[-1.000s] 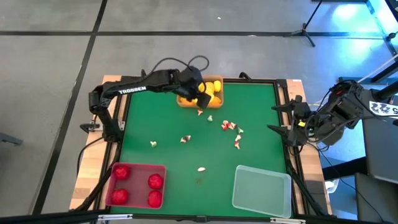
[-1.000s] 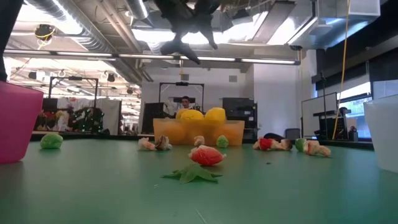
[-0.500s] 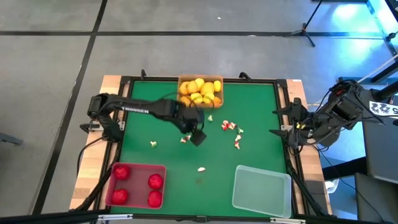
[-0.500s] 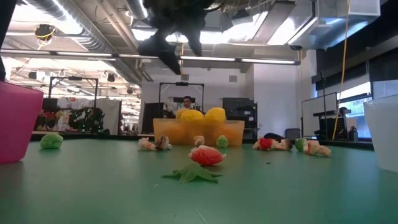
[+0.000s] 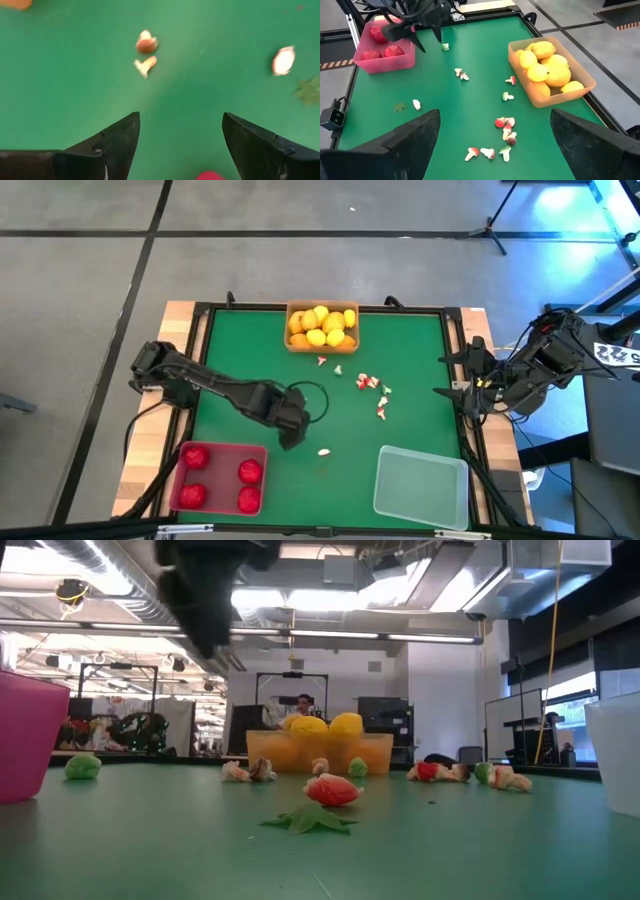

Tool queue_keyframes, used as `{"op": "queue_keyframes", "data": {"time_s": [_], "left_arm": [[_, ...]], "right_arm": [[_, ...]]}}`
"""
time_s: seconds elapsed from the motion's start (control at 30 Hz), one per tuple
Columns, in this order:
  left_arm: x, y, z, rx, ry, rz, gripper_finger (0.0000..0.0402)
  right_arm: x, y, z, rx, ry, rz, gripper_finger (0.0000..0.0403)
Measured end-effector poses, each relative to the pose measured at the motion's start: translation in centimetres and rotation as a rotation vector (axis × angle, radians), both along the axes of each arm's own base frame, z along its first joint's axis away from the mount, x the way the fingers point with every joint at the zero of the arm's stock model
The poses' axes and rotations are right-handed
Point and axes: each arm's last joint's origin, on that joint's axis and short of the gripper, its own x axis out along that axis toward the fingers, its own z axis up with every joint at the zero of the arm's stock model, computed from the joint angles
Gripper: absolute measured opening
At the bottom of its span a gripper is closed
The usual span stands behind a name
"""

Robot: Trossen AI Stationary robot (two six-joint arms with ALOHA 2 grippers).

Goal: Sort produce into baskets
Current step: Put the green mushroom into the transparent bin

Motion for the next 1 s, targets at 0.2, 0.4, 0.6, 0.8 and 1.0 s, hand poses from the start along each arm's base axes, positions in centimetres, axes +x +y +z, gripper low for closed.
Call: {"op": "queue_keyframes", "data": {"time_s": [0.2, 0.4, 0.6, 0.8, 1.0], "left_arm": [[-2.8, -0.1, -1.2, 0.003, 0.050, 0.089, 0.0276], [-7.5, 1.6, -0.9, -0.033, 0.037, 0.200, 0.0276], [-11.8, 3.2, -1.9, -0.079, 0.023, 0.389, 0.0276], [-11.5, 3.3, -4.4, -0.122, -0.045, 0.435, 0.0276], [-11.4, 3.7, -6.7, -0.082, 0.029, 0.471, 0.0276]], "right_arm": [[-0.1, -0.1, -0.1, -0.013, 0.012, 0.000, 0.0374], [-0.1, -0.1, -0.1, -0.012, 0.011, 0.000, 0.0374], [-0.1, -0.1, -0.1, -0.012, 0.010, -0.001, 0.0374], [-0.1, -0.1, -0.1, -0.011, 0.008, -0.002, 0.0374], [-0.1, -0.1, -0.1, -0.008, 0.006, -0.002, 0.0374]]}}
